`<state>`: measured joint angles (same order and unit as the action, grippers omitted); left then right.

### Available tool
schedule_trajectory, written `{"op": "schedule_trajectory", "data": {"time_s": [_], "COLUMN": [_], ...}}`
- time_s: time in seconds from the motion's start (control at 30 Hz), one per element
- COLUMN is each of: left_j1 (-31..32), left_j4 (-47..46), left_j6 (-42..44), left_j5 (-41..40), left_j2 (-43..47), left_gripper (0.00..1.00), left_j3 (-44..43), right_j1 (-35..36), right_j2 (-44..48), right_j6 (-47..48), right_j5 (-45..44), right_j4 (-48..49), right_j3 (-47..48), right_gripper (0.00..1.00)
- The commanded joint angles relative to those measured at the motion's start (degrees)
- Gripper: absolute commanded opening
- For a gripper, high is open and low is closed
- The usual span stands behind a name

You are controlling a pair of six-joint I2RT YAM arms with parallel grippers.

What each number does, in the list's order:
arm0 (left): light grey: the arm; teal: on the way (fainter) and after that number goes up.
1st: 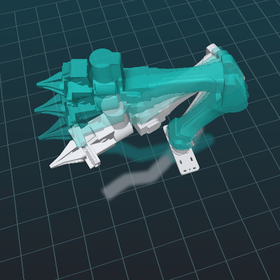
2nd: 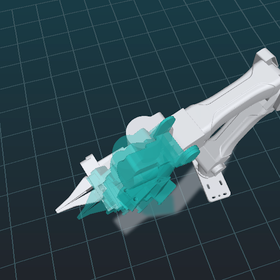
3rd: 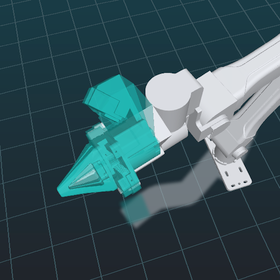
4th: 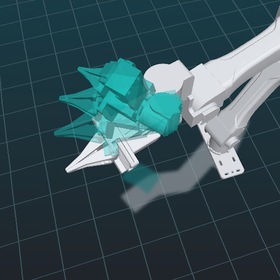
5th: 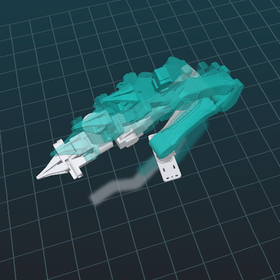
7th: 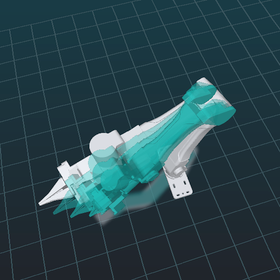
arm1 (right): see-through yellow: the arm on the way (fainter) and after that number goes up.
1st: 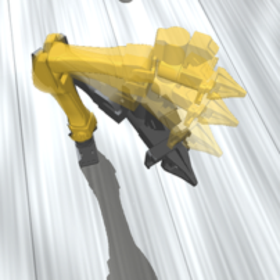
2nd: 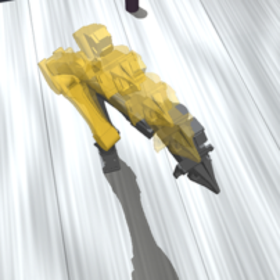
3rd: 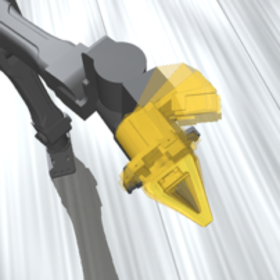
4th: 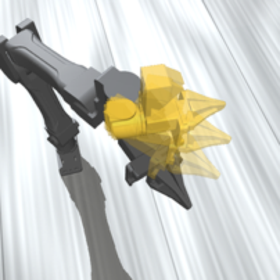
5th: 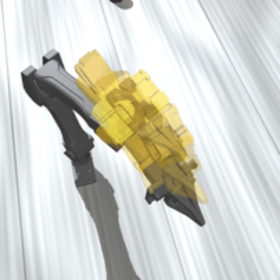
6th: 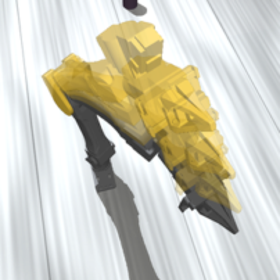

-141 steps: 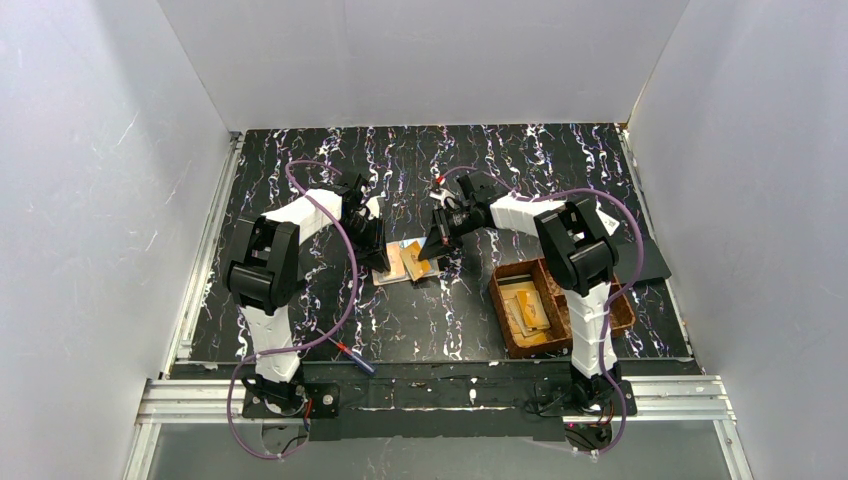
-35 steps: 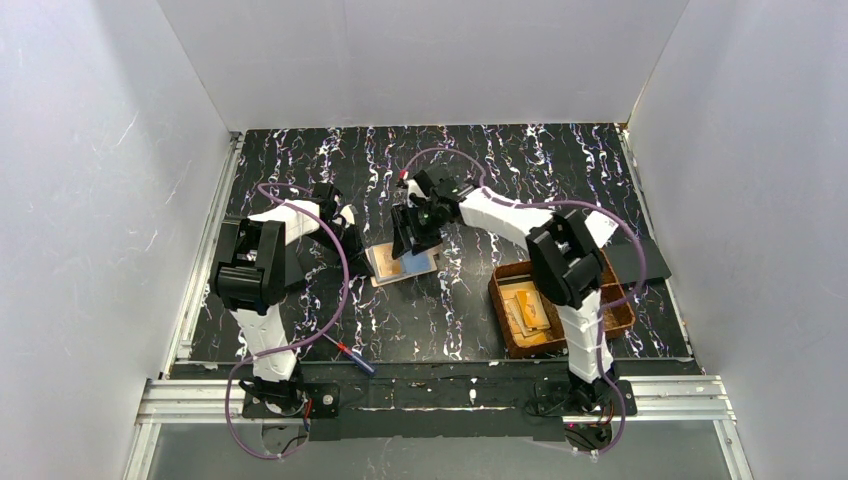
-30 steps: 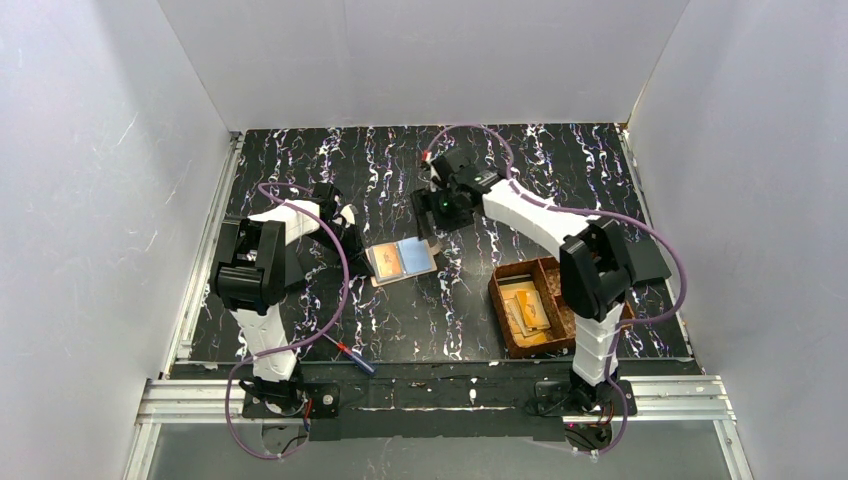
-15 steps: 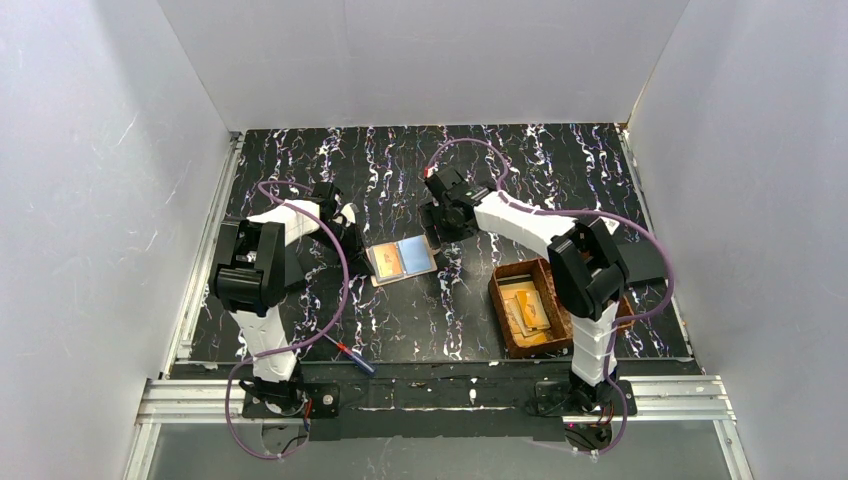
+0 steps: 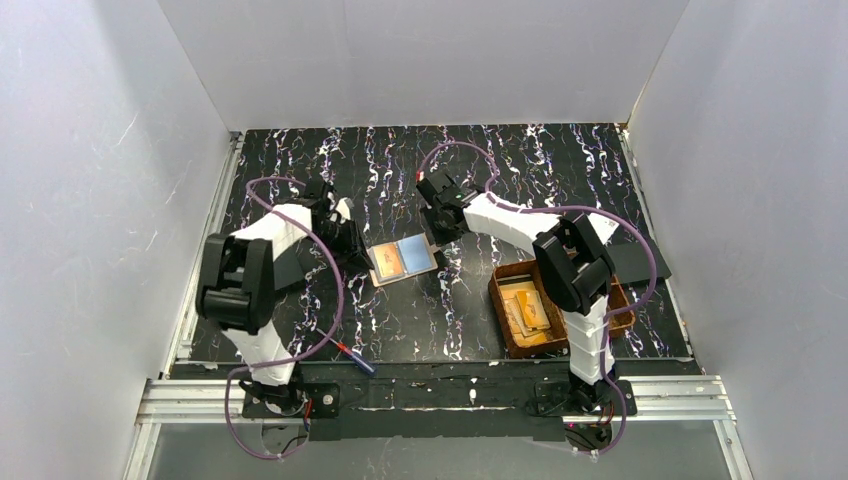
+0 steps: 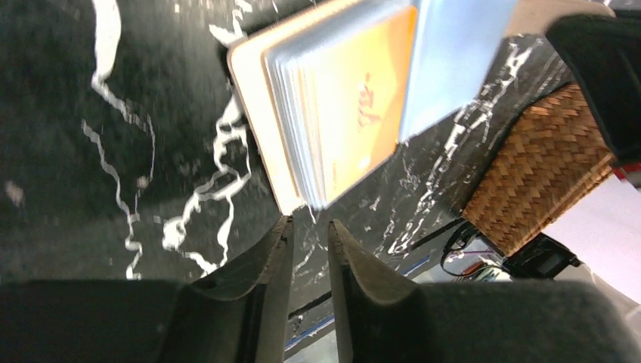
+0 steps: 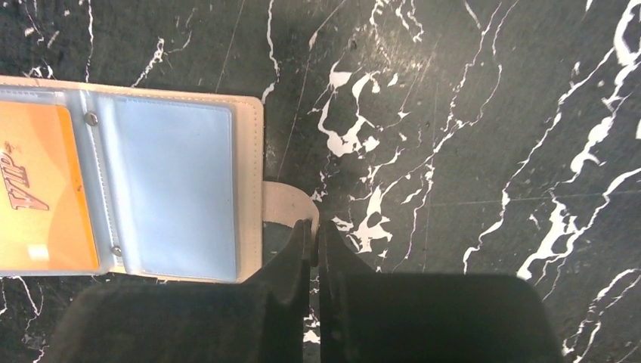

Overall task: Put the credit cards into the card holder
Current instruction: Turn over the card holder at the center of the board.

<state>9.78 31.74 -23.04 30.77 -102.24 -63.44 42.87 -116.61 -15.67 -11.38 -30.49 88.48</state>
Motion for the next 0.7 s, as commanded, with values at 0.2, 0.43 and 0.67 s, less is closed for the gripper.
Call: {"op": "schedule_trajectory", "data": {"time_s": [0.2,0.43,0.67], "left_j1": [-6.36,-7.80,-8.03], "left_j4": [4.10,0.56,-0.02], "left_j6": [-0.54,-6.80,-8.42], "left_j5": [-3.88,-8.57,-7.11], "left_j2": [20.97,28.54,32.35], "left_gripper": [0.42,0.49,0.50], "left_j3": [6.55,14.11,15.39], "right_j1": [8.70,11.76,9.27], "right_j2": [0.31,-1.16,-5.34], "right_j6": [2.46,-15.30,-21.92], "right_j5": [0.92,23.78,39.24], "right_j4": [-7.39,19.89,32.92], "right_j3": [16.29,4.53,-0.74], "right_gripper": [0.01,0.01,0.36]}}
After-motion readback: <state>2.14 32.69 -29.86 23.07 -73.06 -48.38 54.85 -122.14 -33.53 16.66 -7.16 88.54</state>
